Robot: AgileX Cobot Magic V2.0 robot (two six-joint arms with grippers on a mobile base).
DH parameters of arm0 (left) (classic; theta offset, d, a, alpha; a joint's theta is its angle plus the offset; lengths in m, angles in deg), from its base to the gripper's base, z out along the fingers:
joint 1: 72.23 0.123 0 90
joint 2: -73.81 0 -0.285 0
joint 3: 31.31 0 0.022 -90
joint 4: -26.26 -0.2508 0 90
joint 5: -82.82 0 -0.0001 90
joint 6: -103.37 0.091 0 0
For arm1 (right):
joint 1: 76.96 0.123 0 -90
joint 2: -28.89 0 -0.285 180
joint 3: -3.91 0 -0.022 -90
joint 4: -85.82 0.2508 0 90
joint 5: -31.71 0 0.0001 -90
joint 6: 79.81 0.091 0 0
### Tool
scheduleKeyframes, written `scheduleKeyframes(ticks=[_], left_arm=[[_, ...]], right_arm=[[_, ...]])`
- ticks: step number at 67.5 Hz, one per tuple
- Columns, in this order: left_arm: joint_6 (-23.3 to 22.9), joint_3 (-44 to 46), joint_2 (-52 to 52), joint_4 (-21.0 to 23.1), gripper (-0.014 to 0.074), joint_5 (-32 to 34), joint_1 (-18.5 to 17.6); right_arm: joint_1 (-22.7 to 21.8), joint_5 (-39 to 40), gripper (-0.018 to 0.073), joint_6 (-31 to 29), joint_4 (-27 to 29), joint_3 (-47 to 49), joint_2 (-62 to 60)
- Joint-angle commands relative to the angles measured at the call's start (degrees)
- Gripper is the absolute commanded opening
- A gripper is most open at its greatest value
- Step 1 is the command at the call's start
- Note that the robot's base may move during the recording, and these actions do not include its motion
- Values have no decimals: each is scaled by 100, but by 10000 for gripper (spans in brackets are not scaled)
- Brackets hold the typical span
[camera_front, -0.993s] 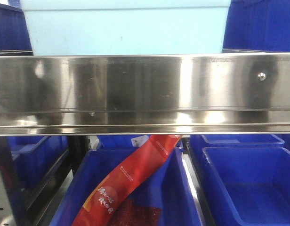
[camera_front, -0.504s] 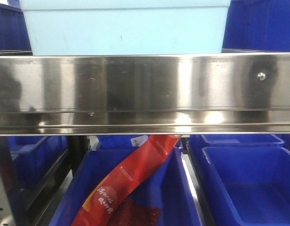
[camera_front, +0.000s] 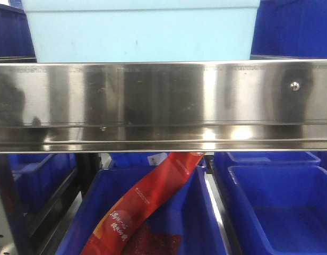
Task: Move two blue bins to right shelf middle
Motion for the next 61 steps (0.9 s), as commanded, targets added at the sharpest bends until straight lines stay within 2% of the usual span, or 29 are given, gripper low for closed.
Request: scheduleKeyframes(ticks=[1,22,31,39,43,55,61], left_arm=[[-40,13,30,39,-111,122,13],[-40,13,30,39,-111,122,13],[-40,13,30,39,-111,122,13],[-40,13,30,39,-111,122,13],[-40,13,30,39,-111,122,13],[-40,13,30,39,-111,122,13],[-40,13,30,39,-111,122,13]], right_arm=[[14,125,-162,-34,-59,-23,-24],[14,125,-162,-34,-59,-23,-24],[-127,173,-162,-254,234,-23,-21],[-738,215,-162,-1128,922,-147,-21],[-1209,351,-162,-1485,1305,-322,-21],[-2279,567,-162,-1497,1505,-902,-283],[-2536,756,-162,-1497,1515,-1264,-523]])
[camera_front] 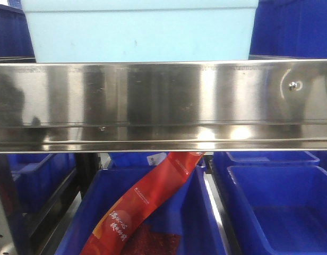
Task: Move two blue bins to right shelf middle
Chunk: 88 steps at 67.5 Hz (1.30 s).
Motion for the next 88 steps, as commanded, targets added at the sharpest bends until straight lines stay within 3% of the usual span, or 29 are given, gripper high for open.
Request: scheduleKeyframes(ticks=[1,17,21,88], left_arm=[[-40,13,30,31,-111,122,13],[-40,13,30,31,-111,122,13],[-40,13,30,31,-111,122,13],[-40,13,30,31,-111,122,13]], right_arm=[[-233,342,-162,-72,70,-326,-226],[-274,1115,-162,-60,70,-1089,-464],[-274,815,-162,-60,70,-1089,-464],[-274,840,-162,-60,70,-1089,-464]])
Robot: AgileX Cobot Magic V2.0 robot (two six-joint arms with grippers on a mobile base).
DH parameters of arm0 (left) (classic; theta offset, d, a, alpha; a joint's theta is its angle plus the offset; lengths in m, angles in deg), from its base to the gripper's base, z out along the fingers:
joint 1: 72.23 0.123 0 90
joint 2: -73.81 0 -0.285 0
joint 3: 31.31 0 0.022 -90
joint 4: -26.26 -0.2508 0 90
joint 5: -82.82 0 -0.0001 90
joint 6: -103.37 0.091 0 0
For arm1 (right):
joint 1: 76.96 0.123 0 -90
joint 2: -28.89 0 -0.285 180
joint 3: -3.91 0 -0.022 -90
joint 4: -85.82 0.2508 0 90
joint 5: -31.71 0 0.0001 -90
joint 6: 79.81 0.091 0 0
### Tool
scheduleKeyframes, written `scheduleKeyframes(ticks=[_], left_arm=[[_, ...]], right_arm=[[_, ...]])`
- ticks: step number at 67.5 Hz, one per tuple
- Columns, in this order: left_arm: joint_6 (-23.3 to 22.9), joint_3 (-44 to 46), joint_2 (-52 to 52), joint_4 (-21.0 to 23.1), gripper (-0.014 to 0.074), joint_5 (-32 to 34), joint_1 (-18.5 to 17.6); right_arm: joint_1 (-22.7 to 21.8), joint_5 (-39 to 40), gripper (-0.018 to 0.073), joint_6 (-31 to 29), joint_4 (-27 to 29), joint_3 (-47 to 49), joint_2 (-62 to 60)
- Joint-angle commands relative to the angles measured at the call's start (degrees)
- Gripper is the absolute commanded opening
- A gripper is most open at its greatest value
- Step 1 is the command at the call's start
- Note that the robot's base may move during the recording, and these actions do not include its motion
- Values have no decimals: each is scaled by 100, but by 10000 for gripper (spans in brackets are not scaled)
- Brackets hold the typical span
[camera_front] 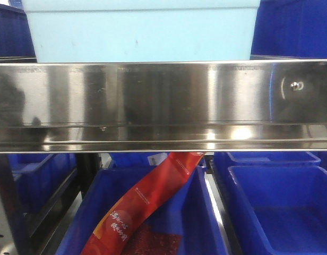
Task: Move two blue bins to right shelf middle
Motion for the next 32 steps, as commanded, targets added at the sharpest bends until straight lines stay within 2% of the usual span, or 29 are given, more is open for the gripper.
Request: scheduleKeyframes(ticks=[1,32], left_arm=[[-40,13,30,31,-111,107,13],[-40,13,30,31,-111,107,13]], right_arm=[[-30,170,-162,-47,21,-11,-21],[-30,170,-162,-47,21,-11,-21]])
